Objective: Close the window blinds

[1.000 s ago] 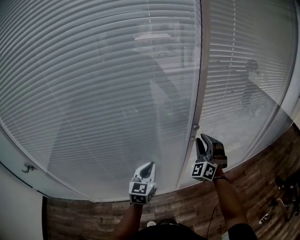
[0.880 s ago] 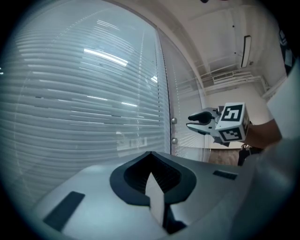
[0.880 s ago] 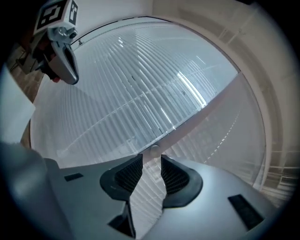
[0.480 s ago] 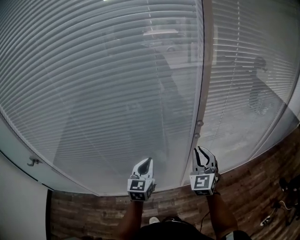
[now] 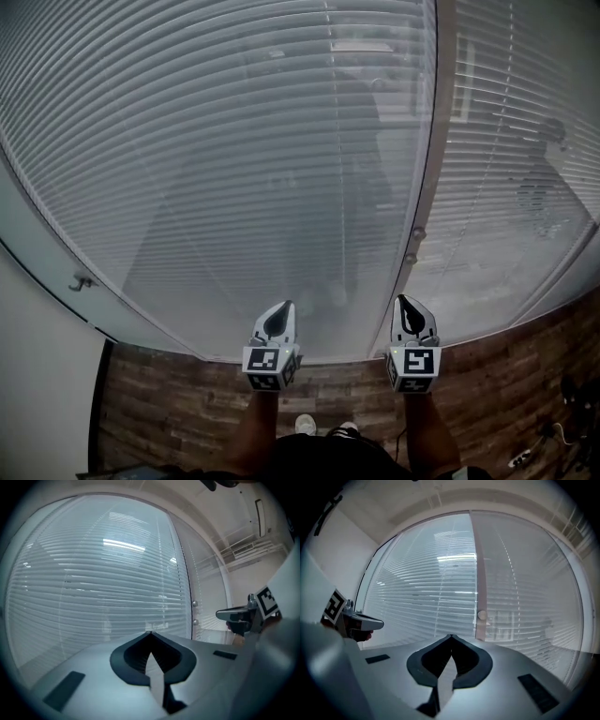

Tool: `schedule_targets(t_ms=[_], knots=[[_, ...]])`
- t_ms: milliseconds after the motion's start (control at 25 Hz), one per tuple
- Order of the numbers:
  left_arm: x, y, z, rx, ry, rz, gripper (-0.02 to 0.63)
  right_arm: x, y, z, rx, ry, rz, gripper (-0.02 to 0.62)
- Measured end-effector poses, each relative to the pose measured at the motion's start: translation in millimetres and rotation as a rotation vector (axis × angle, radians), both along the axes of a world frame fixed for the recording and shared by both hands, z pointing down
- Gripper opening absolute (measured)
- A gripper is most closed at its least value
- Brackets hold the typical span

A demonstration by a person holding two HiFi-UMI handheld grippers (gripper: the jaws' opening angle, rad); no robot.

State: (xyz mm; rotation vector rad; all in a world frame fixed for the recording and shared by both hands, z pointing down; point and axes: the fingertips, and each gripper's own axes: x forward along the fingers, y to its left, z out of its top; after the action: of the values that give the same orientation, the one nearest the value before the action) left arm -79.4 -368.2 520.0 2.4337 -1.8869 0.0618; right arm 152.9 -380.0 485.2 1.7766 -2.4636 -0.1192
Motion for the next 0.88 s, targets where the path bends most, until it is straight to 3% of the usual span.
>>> schedule_targets(t_ms=[320, 640, 880], knots=[[-1, 28, 5, -0.019, -0.013, -0.022, -0.005, -20, 21, 22, -0.015, 0.034, -0.063, 0.003], [-37, 62, 11, -0.016, -0.002, -0.041, -0.005, -39, 57, 29, -0.033, 0.026, -0.046, 0.003], [-61, 96, 10, 0.005, -0.045, -0.011, -0.005, -77, 96, 26, 0.039, 0.052, -0.053, 0.003]])
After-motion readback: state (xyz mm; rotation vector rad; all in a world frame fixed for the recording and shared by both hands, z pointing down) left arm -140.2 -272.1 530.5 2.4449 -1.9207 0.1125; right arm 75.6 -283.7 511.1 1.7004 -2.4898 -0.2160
